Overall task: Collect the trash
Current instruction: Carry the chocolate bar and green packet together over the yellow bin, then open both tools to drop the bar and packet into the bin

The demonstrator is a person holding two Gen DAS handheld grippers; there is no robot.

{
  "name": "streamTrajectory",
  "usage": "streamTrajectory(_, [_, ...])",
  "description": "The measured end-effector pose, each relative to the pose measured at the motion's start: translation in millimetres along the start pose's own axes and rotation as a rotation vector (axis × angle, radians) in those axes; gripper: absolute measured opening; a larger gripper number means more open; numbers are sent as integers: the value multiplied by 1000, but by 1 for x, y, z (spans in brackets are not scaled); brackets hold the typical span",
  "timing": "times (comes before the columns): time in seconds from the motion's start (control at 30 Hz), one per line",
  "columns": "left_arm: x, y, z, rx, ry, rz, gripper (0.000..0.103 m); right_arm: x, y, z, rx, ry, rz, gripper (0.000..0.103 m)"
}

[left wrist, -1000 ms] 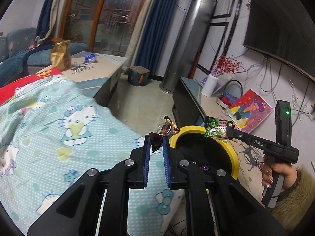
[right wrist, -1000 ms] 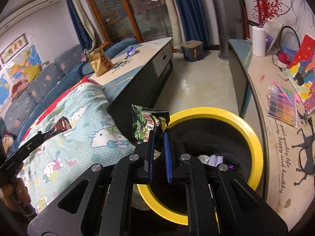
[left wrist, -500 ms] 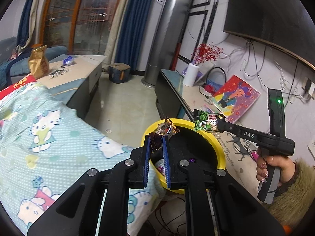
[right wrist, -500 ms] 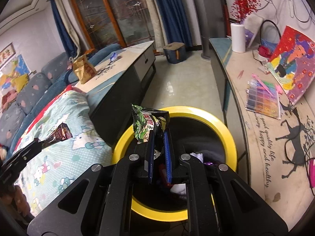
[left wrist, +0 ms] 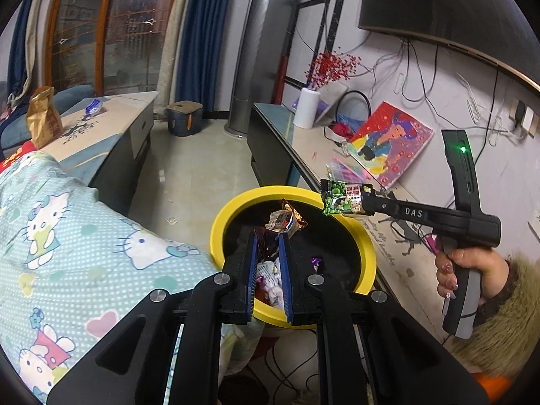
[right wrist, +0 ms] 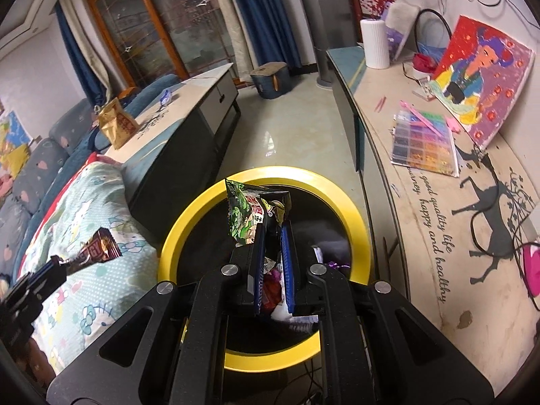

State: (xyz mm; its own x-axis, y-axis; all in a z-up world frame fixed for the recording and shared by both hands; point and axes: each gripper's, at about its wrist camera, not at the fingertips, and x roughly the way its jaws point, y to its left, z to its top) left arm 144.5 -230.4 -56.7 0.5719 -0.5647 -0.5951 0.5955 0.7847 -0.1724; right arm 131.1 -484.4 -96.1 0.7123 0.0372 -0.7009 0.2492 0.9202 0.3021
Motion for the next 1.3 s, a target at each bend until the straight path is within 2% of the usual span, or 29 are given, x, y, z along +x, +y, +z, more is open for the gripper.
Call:
streamTrajectory(0.77, [60,-33,-17,71,138,-54,13,15,-16,-7,69,43,-22,7])
streamTrajectory(0.9, [77,-34,-17,76,175,-61,14,13,-18,-7,76,38,-26,16])
streamTrajectory(0.93, [78,-34,-18,76,179,-60,15,12,-17,-6,74,35,-28,18])
streamTrajectory(0.97, [81,-34,-18,75,186,-60,25,9,-16,-6,70,29,-31,21])
streamTrajectory(1.0, [83,-33,-17,72,190,-61,38,8,-15,-6,67,26,-31,24])
streamTrajectory(1.13, [82,-31,-15,68,183,-54,51,-3,-9,-8,38,10,-38,38])
streamTrajectory(1.17, [80,-31,-14,64,180,-53,59,-5,-8,-9,34,6,-42,43])
streamTrajectory(1.3, [69,-24,-10,38,153,-46,73,-15,0,-13,9,-8,-41,52])
